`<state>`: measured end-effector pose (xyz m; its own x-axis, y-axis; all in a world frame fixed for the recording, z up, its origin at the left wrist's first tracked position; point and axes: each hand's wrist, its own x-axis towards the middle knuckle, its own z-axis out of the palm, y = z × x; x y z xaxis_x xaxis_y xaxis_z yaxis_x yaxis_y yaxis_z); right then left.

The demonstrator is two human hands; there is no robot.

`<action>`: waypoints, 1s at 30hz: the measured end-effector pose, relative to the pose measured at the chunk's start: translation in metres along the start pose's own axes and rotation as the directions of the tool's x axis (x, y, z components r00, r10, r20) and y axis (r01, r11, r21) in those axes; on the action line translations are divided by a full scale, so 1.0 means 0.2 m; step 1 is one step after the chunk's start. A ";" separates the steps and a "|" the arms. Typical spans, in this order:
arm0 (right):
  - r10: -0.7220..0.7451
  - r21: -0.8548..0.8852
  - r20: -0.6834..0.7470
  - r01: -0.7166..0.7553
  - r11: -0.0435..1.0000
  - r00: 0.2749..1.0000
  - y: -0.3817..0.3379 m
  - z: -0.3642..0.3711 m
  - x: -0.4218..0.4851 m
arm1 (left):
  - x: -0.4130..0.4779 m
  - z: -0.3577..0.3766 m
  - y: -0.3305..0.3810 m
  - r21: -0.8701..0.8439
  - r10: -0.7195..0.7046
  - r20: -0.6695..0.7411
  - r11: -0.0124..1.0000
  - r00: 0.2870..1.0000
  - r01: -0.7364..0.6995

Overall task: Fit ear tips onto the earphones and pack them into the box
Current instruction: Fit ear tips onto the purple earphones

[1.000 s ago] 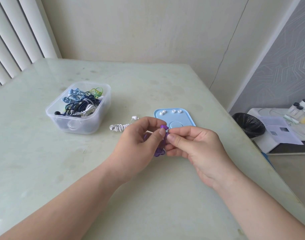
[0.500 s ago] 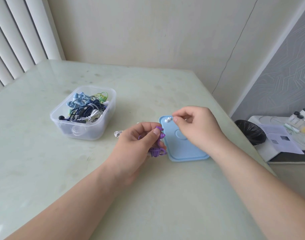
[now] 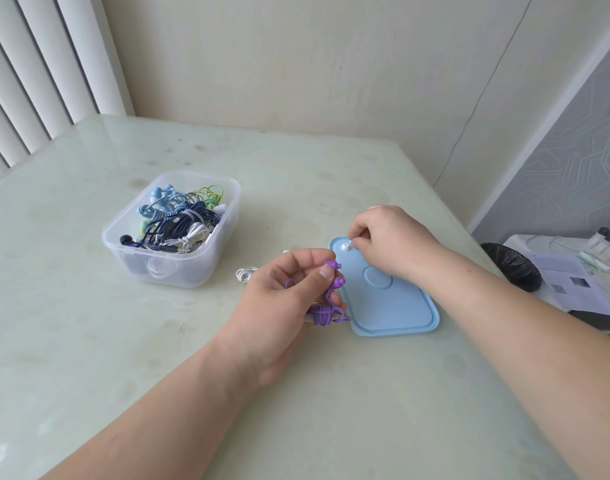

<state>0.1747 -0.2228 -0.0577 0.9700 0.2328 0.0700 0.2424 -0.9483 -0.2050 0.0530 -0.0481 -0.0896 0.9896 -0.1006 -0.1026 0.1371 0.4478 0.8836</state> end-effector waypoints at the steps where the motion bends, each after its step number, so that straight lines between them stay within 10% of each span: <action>1: -0.006 0.004 -0.012 0.006 1.000 1.000 0.00 -0.01 -0.01 | 0.00 0.00 0.00 0.000 0.001 -0.003 1.000 1.000 -0.001; 6: 0.079 0.457 -0.156 0.001 0.890 0.985 -0.05 -0.09 -0.18 | 0.00 0.00 0.00 -0.005 -0.003 -0.020 1.000 1.000 0.003; 9: 0.173 0.823 -0.029 -0.074 0.563 0.985 -0.10 -0.09 -0.39 | -0.01 0.01 0.00 0.010 -0.004 -0.010 1.000 1.000 0.004; 16: 0.253 0.978 0.182 -0.201 0.051 0.950 -0.09 0.04 -0.59 | -0.03 0.02 -0.03 0.159 0.042 0.040 0.986 0.998 -0.047; 30: 0.194 0.989 0.129 -0.139 0.040 0.972 -0.08 0.06 -0.59 | -0.02 0.03 -0.04 0.203 0.099 0.060 0.973 0.993 -0.110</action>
<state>0.0558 -0.2326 -0.0734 0.9928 0.0699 -0.0978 -0.1070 0.1431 -0.9839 0.0476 -0.0557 -0.0931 0.9939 -0.1090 0.0134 0.0162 0.2667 0.9636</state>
